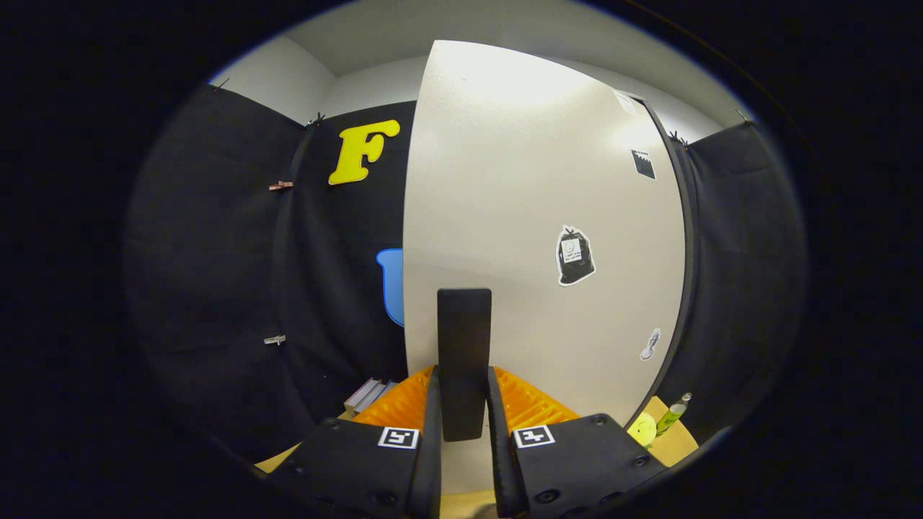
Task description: Open the shoe cabinet door, grab the shoes and put them into the shoe cabinet, then close the shoe cabinet door.
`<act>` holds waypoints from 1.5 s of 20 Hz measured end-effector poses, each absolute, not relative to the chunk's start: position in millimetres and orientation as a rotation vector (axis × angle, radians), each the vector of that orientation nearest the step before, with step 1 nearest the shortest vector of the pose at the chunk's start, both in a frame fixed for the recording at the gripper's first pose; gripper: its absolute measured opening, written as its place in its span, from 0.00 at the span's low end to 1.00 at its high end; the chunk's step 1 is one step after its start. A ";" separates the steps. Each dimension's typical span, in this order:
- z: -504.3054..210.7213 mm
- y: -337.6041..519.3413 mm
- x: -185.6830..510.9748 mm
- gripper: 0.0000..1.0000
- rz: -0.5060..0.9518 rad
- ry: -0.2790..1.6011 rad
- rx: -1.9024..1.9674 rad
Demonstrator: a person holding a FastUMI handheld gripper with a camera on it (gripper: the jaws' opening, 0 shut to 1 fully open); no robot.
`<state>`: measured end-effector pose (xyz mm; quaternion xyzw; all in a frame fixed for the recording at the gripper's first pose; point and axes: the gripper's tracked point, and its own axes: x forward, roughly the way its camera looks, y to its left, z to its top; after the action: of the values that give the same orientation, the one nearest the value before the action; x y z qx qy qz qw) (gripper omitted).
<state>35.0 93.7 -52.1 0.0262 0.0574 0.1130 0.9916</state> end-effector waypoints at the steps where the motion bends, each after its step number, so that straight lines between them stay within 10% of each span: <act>1: -52.1 89.6 29.5 0.33 0.234 0.121 0.052; 30: -49.5 -146.4 -110.2 0.32 0.126 0.207 0.084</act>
<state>-110.2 -146.4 -49.5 0.0419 0.1033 0.0627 0.9918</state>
